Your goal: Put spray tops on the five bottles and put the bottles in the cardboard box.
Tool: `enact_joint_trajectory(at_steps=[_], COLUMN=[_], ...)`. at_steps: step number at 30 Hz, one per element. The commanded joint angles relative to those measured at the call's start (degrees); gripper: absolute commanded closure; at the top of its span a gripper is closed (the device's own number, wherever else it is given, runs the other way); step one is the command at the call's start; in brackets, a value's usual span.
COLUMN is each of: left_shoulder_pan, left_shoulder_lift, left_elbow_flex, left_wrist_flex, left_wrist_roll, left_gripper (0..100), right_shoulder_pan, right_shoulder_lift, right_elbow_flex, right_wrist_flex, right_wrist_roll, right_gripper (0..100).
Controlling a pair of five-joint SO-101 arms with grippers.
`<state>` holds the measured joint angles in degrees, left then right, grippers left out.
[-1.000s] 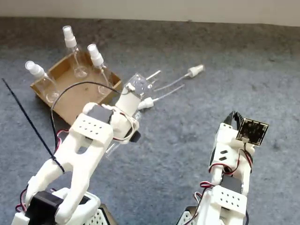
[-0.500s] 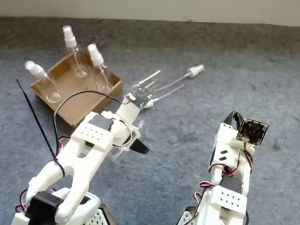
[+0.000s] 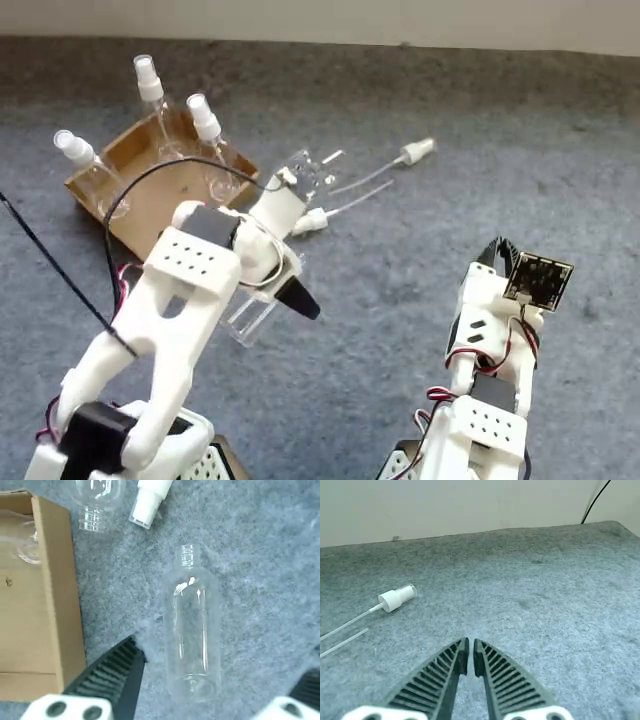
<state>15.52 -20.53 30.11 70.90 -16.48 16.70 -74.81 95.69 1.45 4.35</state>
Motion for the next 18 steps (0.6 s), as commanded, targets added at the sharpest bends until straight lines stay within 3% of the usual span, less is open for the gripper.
enact_joint_trajectory(at_steps=[1, 6, 18], left_shoulder_pan=[-0.66, -0.22, -0.75], left_shoulder_lift=[10.42, 21.93, 37.76], left_elbow_flex=[-10.86, -18.86, -26.42], left_wrist_flex=[4.22, 8.44, 8.26], left_wrist_roll=[-0.26, -0.26, -0.70], left_gripper=[58, 58, 58], right_shoulder_pan=[0.22, 0.22, 0.22], right_shoulder_lift=[-0.13, -0.13, -0.13], right_elbow_flex=[7.52, 7.52, 7.52], right_wrist_flex=[0.22, 0.22, 0.22], right_wrist_roll=[0.44, 0.44, 0.44], right_gripper=[97.2, 97.2, 97.2])
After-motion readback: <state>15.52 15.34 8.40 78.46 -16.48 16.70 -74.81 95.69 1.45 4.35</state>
